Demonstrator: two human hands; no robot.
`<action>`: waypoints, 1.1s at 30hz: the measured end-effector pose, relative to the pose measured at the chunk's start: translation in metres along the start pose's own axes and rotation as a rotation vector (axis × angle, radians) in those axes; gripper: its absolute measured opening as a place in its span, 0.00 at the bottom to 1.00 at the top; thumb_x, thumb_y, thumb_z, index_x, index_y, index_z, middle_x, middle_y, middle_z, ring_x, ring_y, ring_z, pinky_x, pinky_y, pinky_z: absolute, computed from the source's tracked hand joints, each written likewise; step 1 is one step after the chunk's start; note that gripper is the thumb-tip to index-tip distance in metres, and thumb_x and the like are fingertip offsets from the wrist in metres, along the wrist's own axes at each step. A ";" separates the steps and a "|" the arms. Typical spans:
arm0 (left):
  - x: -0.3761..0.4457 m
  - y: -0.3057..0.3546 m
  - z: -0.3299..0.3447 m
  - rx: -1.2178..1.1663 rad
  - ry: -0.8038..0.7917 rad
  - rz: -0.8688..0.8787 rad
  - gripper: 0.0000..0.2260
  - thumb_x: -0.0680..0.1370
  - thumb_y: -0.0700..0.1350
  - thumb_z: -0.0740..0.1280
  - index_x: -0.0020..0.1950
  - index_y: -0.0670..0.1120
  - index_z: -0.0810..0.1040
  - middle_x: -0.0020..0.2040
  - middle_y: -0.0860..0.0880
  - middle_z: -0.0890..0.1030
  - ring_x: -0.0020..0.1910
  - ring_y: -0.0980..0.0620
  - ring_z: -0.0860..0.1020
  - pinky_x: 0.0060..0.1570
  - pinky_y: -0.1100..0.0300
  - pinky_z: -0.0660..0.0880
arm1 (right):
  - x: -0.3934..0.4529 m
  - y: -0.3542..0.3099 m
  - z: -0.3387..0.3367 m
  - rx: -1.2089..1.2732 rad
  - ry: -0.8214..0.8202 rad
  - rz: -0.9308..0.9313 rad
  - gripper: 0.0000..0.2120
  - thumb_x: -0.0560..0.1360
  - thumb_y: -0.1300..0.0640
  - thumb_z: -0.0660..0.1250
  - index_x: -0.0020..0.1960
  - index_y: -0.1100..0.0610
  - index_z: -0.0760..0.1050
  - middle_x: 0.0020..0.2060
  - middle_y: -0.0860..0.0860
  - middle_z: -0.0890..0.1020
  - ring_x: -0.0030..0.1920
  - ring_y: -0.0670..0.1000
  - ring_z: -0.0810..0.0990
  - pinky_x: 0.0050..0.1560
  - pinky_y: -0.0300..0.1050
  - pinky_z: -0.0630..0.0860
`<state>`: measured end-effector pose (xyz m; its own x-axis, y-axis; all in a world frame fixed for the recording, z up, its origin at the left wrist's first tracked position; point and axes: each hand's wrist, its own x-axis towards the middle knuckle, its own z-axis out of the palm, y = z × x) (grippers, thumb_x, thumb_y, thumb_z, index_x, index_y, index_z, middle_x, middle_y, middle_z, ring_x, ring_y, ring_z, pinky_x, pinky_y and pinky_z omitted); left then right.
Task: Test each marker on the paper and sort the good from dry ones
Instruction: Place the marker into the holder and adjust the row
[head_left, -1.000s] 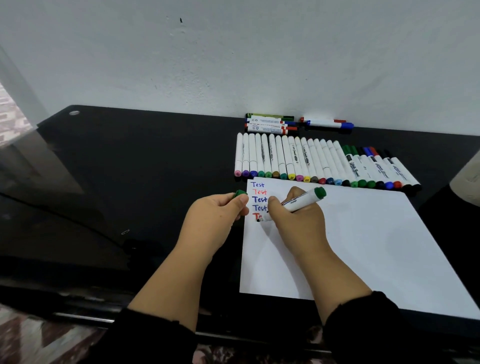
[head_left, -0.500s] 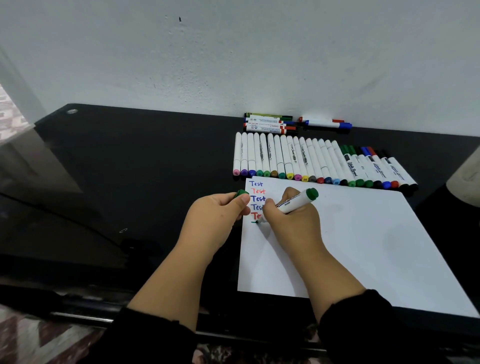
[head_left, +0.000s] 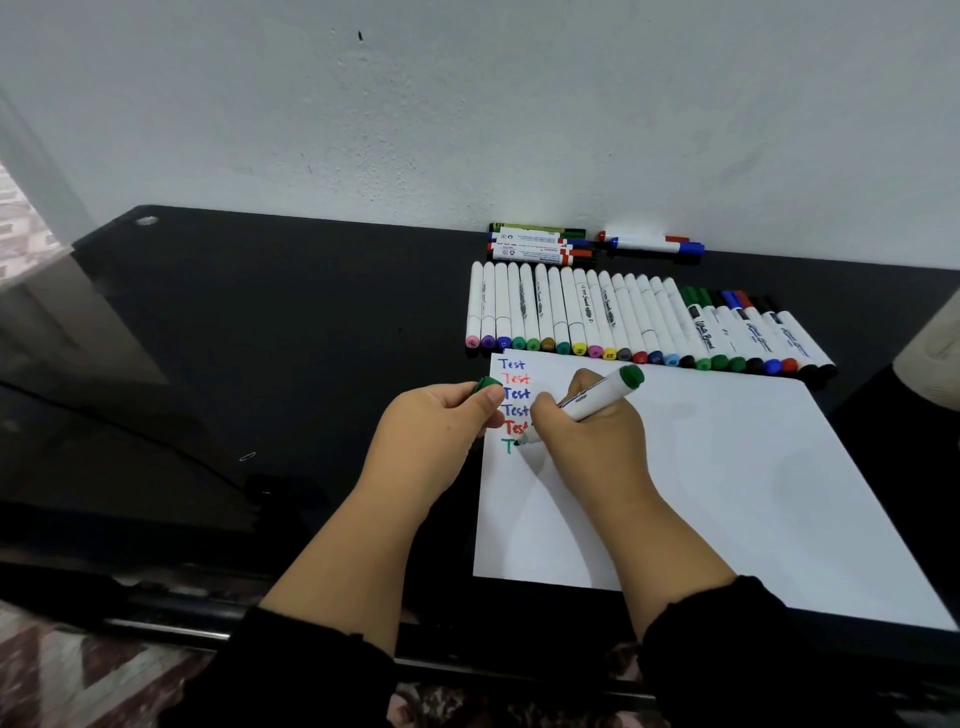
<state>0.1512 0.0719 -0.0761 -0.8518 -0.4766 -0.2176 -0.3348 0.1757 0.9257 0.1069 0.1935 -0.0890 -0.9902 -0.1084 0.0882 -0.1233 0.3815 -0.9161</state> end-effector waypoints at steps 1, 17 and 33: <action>0.000 0.000 0.000 0.003 -0.004 0.002 0.10 0.76 0.52 0.65 0.55 0.52 0.80 0.37 0.59 0.80 0.43 0.60 0.78 0.39 0.66 0.71 | 0.000 0.000 0.000 -0.015 -0.008 -0.002 0.18 0.74 0.59 0.65 0.31 0.56 0.59 0.26 0.50 0.67 0.29 0.48 0.67 0.29 0.40 0.62; 0.000 0.001 0.001 0.036 -0.015 -0.014 0.11 0.77 0.53 0.65 0.56 0.52 0.79 0.37 0.59 0.80 0.41 0.62 0.77 0.35 0.67 0.67 | -0.001 0.002 0.000 -0.027 0.047 -0.020 0.17 0.73 0.62 0.63 0.31 0.56 0.58 0.26 0.49 0.65 0.28 0.48 0.65 0.30 0.42 0.61; -0.001 0.002 0.001 0.044 -0.026 -0.026 0.12 0.77 0.53 0.64 0.57 0.51 0.79 0.38 0.59 0.80 0.43 0.60 0.77 0.36 0.66 0.68 | 0.001 0.004 -0.001 0.027 0.112 0.003 0.18 0.73 0.63 0.63 0.31 0.55 0.56 0.25 0.48 0.63 0.27 0.46 0.62 0.25 0.34 0.60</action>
<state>0.1516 0.0733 -0.0745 -0.8528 -0.4586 -0.2498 -0.3736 0.2016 0.9054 0.1056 0.1962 -0.0918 -0.9919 -0.0037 0.1266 -0.1196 0.3566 -0.9266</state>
